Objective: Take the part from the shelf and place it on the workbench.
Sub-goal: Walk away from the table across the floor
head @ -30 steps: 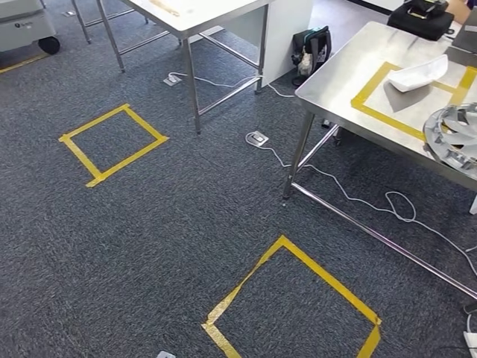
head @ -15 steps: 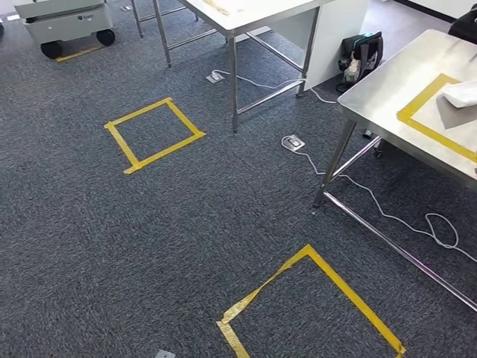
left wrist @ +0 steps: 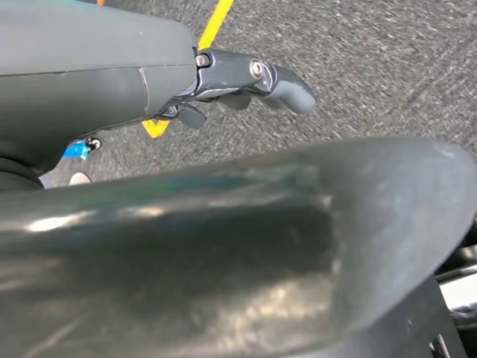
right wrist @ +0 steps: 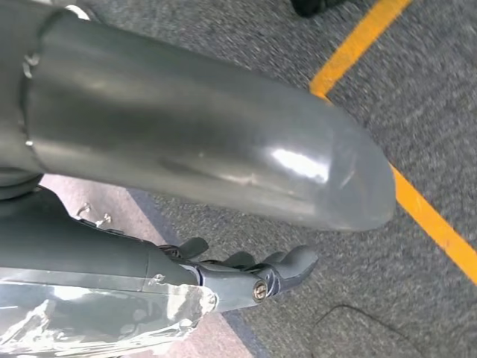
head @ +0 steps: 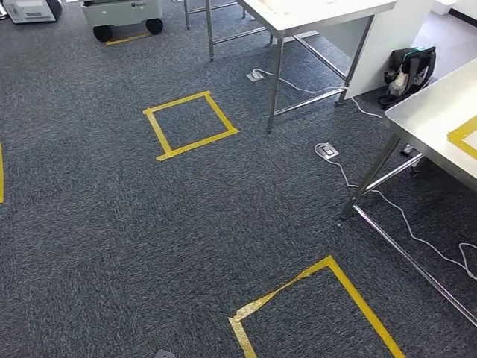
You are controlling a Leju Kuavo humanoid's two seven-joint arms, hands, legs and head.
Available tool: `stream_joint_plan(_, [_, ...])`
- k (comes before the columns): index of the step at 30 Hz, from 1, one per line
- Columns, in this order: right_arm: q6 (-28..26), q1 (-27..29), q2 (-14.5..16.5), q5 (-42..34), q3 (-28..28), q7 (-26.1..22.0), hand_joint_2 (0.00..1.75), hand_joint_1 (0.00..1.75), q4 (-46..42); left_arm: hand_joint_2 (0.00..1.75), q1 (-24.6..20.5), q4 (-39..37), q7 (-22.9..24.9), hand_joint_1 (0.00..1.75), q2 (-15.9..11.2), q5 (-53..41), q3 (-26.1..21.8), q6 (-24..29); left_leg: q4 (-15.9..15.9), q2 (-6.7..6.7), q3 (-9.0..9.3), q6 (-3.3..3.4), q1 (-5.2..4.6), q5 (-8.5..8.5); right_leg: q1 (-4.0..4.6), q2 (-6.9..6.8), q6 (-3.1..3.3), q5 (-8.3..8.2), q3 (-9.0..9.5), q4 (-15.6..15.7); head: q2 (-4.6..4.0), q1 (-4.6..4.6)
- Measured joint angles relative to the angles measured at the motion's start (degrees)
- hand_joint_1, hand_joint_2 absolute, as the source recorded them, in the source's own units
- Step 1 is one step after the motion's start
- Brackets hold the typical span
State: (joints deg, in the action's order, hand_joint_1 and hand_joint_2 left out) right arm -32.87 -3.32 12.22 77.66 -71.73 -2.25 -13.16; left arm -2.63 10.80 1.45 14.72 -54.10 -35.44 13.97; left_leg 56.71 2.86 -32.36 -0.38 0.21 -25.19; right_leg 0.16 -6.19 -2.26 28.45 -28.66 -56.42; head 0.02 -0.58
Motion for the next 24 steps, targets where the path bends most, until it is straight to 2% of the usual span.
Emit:
stream_joint_plan(1, [0.1,-0.1,0.0,0.4,0.0,0.4,0.0,0.0,0.0,0.0,0.1,0.0,0.0,0.0,0.0,0.0,-0.1,0.1,-0.1,-0.58,-0.03,0.37,0.01,0.08,-0.13,0.3,-0.3,0.35,0.13,-0.2,0.0,0.04])
stream_joint_plan(2, [0.2,-0.2,0.0,0.6,0.0,0.7,0.0,0.0,0.1,0.0,0.1,0.0,0.0,0.0,0.0,0.1,-0.2,0.2,-0.1,-1.18,-0.07,0.75,0.07,0.21,-0.28,1.28,-0.58,1.22,-0.14,-1.2,0.0,0.1])
stream_joint_plan(3, [0.3,-0.2,0.0,0.7,0.0,0.9,0.0,0.0,0.2,0.0,0.1,0.0,0.0,0.0,0.0,0.3,-0.3,0.3,-0.2,-1.77,-0.12,1.11,0.15,0.36,-0.4,2.73,-0.82,2.8,-1.17,-3.8,0.0,0.16])
stream_joint_plan(4, [0.3,-0.2,0.0,0.7,0.0,1.0,0.0,0.0,0.2,0.0,0.0,0.0,0.0,0.0,0.0,0.4,-0.4,0.4,-0.2,-2.36,-0.2,1.36,0.16,0.43,-0.46,4.3,-0.96,4.83,-2.91,-7.5,0.0,0.25])
stream_joint_plan(5, [0.2,-0.1,0.0,0.6,0.0,1.0,0.0,0.0,0.3,0.0,0.0,0.0,0.0,0.0,0.0,0.5,-0.5,0.5,-0.2,-3.02,-0.27,1.56,0.13,0.48,-0.49,5.28,-0.97,6.84,-5.01,-11.9,0.0,0.32])
stream_joint_plan(6, [0.2,-0.1,0.0,0.5,0.0,0.9,0.0,0.0,0.4,0.0,0.0,0.0,0.0,0.0,0.0,0.5,-0.7,0.5,-0.1,-3.73,-0.33,1.69,0.08,0.51,-0.49,5.74,-0.96,8.19,-6.97,-15.8,0.0,0.35])
stream_joint_plan(7, [0.2,-0.1,0.0,0.4,0.0,0.9,0.0,0.0,0.4,0.0,0.0,0.0,0.0,0.0,-0.1,0.5,-0.8,0.5,-0.1,-4.48,-0.35,1.73,0.04,0.52,-0.49,5.92,-0.9,8.4,-8.17,-17.8,0.0,0.39])
stream_joint_plan(8, [0.2,-0.1,0.0,0.4,0.0,0.9,0.0,0.0,0.4,0.0,0.1,0.0,0.0,0.0,-0.1,0.6,-0.9,0.5,-0.1,-5.26,-0.32,1.72,0.02,0.54,-0.49,6.02,-0.79,7.41,-8.33,-17.5,0.0,0.4])
stream_joint_plan(9, [0.2,-0.1,0.0,0.4,0.0,0.9,0.0,0.0,0.4,0.0,0.1,0.0,0.0,0.0,-0.1,0.5,-1.0,0.5,-0.1,-6.06,-0.27,1.68,0.03,0.57,-0.51,6.25,-0.65,5.45,-7.38,-14.9,0.0,0.41])
stream_joint_plan(10, [0.3,-0.1,0.0,0.4,0.0,0.9,0.0,0.0,0.4,0.0,0.1,0.0,0.0,0.0,-0.1,0.5,-1.1,0.5,-0.1,-6.85,-0.23,1.59,0.05,0.61,-0.6,7.17,-0.48,3.05,-5.67,-10.9,0.0,0.42])
stream_joint_plan(11, [0.3,-0.2,0.0,0.4,0.0,0.9,0.0,0.0,0.4,0.0,0.1,0.0,-0.1,0.0,-0.1,0.5,-1.2,0.4,0.0,-7.55,-0.27,1.42,-0.02,0.63,-0.71,8.75,-0.32,1.14,-3.93,-6.7,0.0,0.42])
stream_joint_plan(12, [0.3,-0.2,0.0,0.4,0.0,0.9,0.0,0.0,0.4,0.0,0.0,0.0,-0.1,0.0,-0.1,0.4,-1.2,0.3,0.1,-8.21,-0.39,1.16,-0.04,0.7,-0.84,10.09,-0.25,-0.07,-2.64,-3.5,0.0,0.38])
stream_joint_plan(13, [0.3,-0.2,0.0,0.5,0.1,0.9,0.0,0.0,0.4,0.0,0.0,0.0,-0.3,0.0,-0.1,0.4,-1.2,0.1,0.1,-8.77,-0.59,0.81,-0.03,0.77,-0.87,11.16,-0.15,-0.52,-1.91,-1.7,0.0,0.37])
stream_joint_plan(14, [0.3,-0.3,0.0,0.5,0.1,0.9,0.0,0.0,0.4,0.0,0.0,0.0,-0.4,0.0,-0.1,0.3,-1.2,0.0,0.1,-9.32,-0.81,0.39,0.02,0.9,-0.81,11.42,-0.02,-0.45,-1.67,-1.2,0.0,0.35])
stream_joint_plan(15, [0.2,-0.4,0.0,0.5,0.1,1.0,0.0,0.0,0.4,0.0,0.0,0.0,-0.5,0.0,-0.1,0.2,-1.3,-0.1,0.0,-9.94,-1.01,-0.05,0.18,1.12,-0.75,10.81,0.19,-0.55,-1.56,-1.1,0.0,0.32])
stream_joint_plan(16, [0.2,-0.4,0.0,0.6,0.0,1.1,0.0,0.0,0.4,0.0,0.1,0.0,-0.7,0.0,-0.1,0.1,-1.3,-0.2,0.1,-9.77,-1.22,-0.38,0.25,1.09,-0.71,10.15,0.53,-0.73,-1.37,-0.9,0.0,0.33])
stream_joint_plan(17, [0.2,-0.4,0.0,0.7,0.0,1.2,0.0,0.0,0.4,0.0,0.1,0.0,-0.7,0.0,-0.1,0.1,-1.3,-0.3,0.8,-8.77,-1.64,-0.64,0.2,0.56,-0.72,9.45,0.89,-0.96,-1.22,-0.7,0.0,0.19])
stream_joint_plan(19, [0.2,-0.3,0.0,1.0,0.1,1.6,0.0,0.0,0.4,0.0,0.1,0.0,-0.9,0.0,-0.1,0.1,-1.3,-0.3,5.7,-5.54,-3.93,-0.98,-0.01,-2.59,-0.66,7.82,1.44,-1.19,-1.12,-0.4,0.0,-0.11])
stream_joint_plan(20, [0.2,-0.3,0.0,1.1,0.1,1.7,0.0,0.0,0.4,0.0,0.0,0.0,-1.0,0.0,-0.1,0.0,-1.3,-0.4,9.6,-4.37,-5.76,-1.16,-0.07,-4.65,-0.55,6.99,1.61,-1.16,-1.14,-0.4,0.0,-0.25])
stream_joint_plan(21, [0.3,-0.2,0.0,1.2,0.1,1.8,0.0,0.0,0.4,0.0,0.0,0.0,-1.1,0.0,-0.1,0.0,-1.3,-0.3,13.4,-3.89,-7.49,-1.32,-0.04,-6.27,-0.44,6.1,1.71,-1.11,-1.16,-0.4,0.0,-0.28])
stream_joint_plan(22, [0.4,-0.1,0.0,1.3,0.1,1.9,0.0,0.0,0.4,0.0,0.0,0.0,-1.1,0.0,-0.1,0.1,-1.3,-0.3,15.7,-3.71,-8.51,-1.42,-0.02,-6.86,-0.37,5.26,1.77,-1.06,-1.15,-0.4,0.0,-0.27])
stream_joint_plan(23, [0.5,-0.2,0.0,1.4,0.1,1.8,0.0,0.0,0.4,0.0,0.1,0.0,-1.1,0.0,-0.1,0.1,-1.3,-0.2,16.3,-3.61,-8.66,-1.47,0.0,-6.5,-0.34,4.51,1.8,-1.01,-1.13,-0.4,0.0,-0.28])
stream_joint_plan(24, [0.6,-0.2,0.0,1.5,0.1,1.7,0.0,0.0,0.4,0.0,0.1,0.0,-1.1,0.0,-0.1,0.1,-1.4,-0.1,14.3,-3.4,-7.53,-1.47,0.01,-5.02,-0.33,3.83,1.76,-0.95,-1.06,-0.4,0.0,-0.28])
